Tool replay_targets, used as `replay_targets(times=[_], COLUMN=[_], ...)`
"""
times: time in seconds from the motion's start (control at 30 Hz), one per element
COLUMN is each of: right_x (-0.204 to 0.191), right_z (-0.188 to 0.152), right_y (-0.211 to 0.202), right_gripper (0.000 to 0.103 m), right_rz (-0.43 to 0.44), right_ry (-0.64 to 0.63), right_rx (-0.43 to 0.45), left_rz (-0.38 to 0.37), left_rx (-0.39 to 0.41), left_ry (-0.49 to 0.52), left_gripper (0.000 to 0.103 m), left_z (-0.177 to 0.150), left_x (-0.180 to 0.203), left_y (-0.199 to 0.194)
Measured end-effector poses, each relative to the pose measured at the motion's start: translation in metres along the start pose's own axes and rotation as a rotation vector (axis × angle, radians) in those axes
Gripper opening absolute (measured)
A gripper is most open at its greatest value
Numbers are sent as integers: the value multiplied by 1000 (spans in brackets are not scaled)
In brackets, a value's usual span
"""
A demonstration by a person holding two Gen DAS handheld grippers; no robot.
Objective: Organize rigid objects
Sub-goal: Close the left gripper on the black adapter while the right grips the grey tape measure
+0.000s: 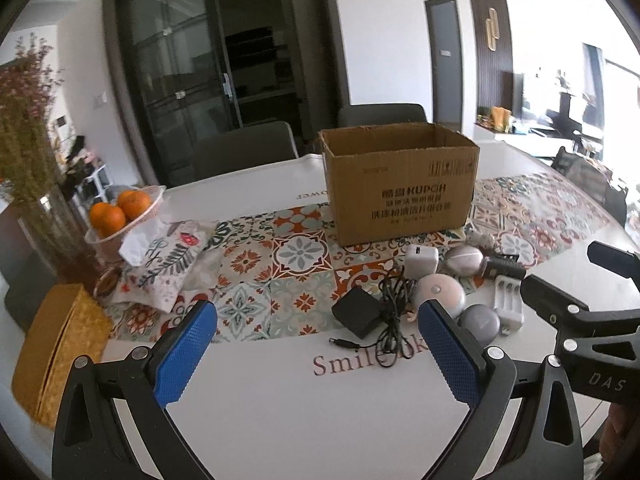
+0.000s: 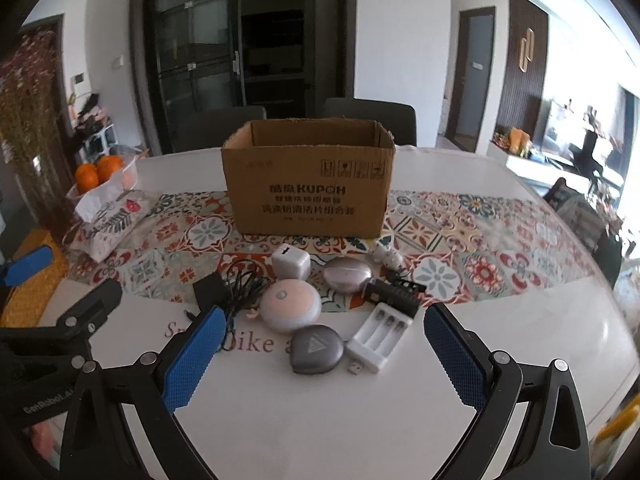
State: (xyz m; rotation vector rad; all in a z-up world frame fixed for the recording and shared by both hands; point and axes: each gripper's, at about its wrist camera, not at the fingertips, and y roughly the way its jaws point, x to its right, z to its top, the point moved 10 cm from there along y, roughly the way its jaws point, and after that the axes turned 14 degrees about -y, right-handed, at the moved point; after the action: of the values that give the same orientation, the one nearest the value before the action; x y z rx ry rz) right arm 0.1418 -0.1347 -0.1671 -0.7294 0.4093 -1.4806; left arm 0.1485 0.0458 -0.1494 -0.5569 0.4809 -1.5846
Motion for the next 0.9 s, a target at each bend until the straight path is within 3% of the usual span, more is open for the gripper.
replay_targets(times=[0.2, 0.33, 0.9], right_x=[-13, -19, -31], right_z=[-6, -16, -63], right_y=[15, 30, 90], right_gripper=[101, 100, 87], right_rz=[-68, -96, -118], right_ry=[68, 117, 272], right_rx=[12, -13, -138], left_rz=[-61, -126, -297], left_rx=[-12, -61, -186], left_ry=[77, 125, 316], left_gripper=[102, 97, 90], left_z=[-3, -11, -41], left_x=[-8, -5, 20], left_y=[29, 53, 122])
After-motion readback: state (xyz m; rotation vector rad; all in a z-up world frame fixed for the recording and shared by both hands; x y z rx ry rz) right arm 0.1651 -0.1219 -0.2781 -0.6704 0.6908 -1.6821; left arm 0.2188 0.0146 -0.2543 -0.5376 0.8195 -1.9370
